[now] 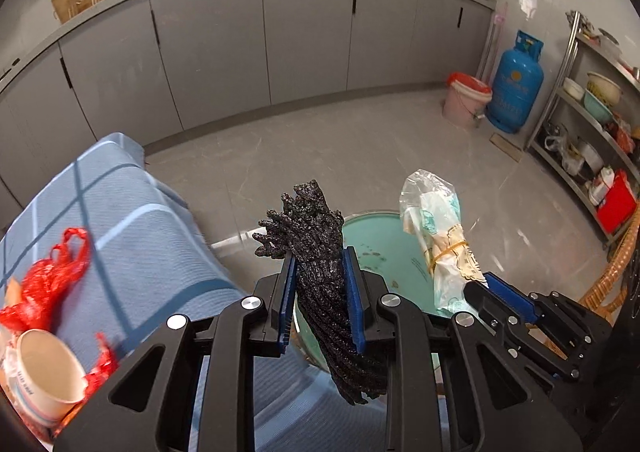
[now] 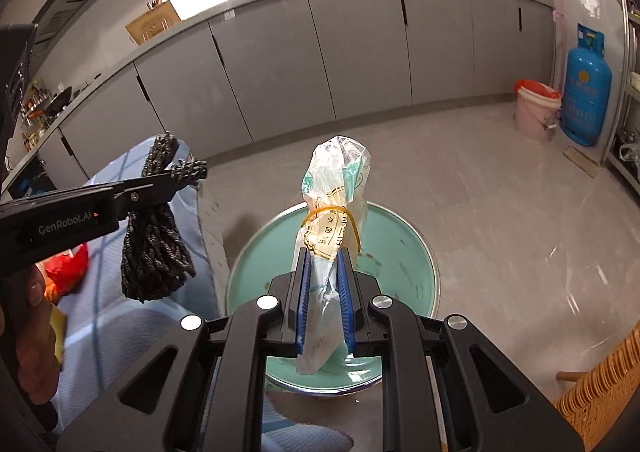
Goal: Collect trash
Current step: 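Carry the scrubber and packet to the green bucket and release both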
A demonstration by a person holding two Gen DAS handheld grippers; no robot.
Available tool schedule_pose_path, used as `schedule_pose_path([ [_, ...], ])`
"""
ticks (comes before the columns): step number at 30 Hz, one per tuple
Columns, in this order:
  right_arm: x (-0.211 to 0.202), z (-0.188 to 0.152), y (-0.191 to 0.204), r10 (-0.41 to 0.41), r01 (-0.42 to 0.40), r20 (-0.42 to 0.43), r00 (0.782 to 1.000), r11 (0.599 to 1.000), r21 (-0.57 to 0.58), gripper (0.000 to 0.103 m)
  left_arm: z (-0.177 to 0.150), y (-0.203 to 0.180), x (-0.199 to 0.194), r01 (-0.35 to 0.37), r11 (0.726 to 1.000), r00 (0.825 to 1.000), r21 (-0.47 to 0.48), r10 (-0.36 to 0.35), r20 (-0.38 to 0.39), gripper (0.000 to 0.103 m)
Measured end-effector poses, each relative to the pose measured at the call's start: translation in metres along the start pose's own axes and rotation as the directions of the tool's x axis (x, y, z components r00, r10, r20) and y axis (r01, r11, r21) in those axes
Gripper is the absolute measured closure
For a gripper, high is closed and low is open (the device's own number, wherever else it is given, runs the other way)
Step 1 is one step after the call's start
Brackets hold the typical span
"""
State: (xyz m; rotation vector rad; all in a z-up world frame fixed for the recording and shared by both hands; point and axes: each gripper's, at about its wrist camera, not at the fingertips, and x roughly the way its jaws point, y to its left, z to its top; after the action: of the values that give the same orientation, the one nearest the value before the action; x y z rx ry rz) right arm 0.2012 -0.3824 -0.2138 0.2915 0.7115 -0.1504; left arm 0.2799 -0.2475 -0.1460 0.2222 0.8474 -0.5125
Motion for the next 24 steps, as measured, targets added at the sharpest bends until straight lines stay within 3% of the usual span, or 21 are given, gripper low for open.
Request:
schedule_pose_path([
  [2,0.006,0.0,-0.005,0.001,-0.001,-0.015,1.0,1.0,0.005,0.086,0.0,-0.004,0.01,-0.006,1.0,1.0,0.012,0.006,-0.011,0.077],
  [4,0.011,0.0,-0.009,-0.008,0.008,-0.016,1.0,1.0,0.016,0.082,0.0,-0.007,0.015,0.005,1.0,1.0,0.026,-0.005,-0.018,0.061],
  [6,0.015,0.0,-0.015,-0.005,0.006,-0.024,1.0,1.0,0.03,0.081,-0.002,-0.008,0.019,0.001,0.999,1.0,0.041,0.0,-0.016,0.054],
  [7,0.016,-0.001,-0.016,-0.01,0.01,-0.027,1.0,0.999,0.033,0.079,-0.001,-0.009,0.02,0.01,0.999,1.0,0.045,-0.009,-0.018,0.044],
  [9,0.018,-0.002,-0.02,-0.019,0.02,-0.031,0.999,0.999,0.039,0.077,-0.002,-0.011,0.02,0.013,0.999,1.0,0.053,-0.012,-0.009,0.033],
  [11,0.017,-0.003,-0.024,-0.033,0.034,-0.024,0.999,0.998,0.048,0.069,-0.002,-0.009,0.02,0.004,0.999,1.0,0.052,-0.004,-0.003,0.032],
  [15,0.009,-0.002,-0.029,-0.05,0.051,-0.013,0.999,0.997,0.063,0.066,-0.001,0.0,0.014,-0.022,0.999,1.0,0.035,0.022,0.004,0.029],
  [17,0.004,-0.002,-0.028,-0.057,0.057,-0.008,0.998,0.996,0.062,0.055,-0.001,0.008,0.006,-0.065,0.997,0.998,0.031,0.064,0.02,0.021],
  [20,-0.005,-0.002,-0.022,-0.061,0.06,0.006,0.998,0.997,0.057,0.044,-0.001,0.013,-0.009,-0.085,0.996,0.995,0.018,0.084,0.049,0.02],
  [24,-0.016,-0.002,-0.009,-0.052,0.052,0.016,0.999,0.998,0.037,0.039,-0.006,0.018,-0.033,-0.098,0.995,0.992,0.009,0.097,0.083,0.018],
])
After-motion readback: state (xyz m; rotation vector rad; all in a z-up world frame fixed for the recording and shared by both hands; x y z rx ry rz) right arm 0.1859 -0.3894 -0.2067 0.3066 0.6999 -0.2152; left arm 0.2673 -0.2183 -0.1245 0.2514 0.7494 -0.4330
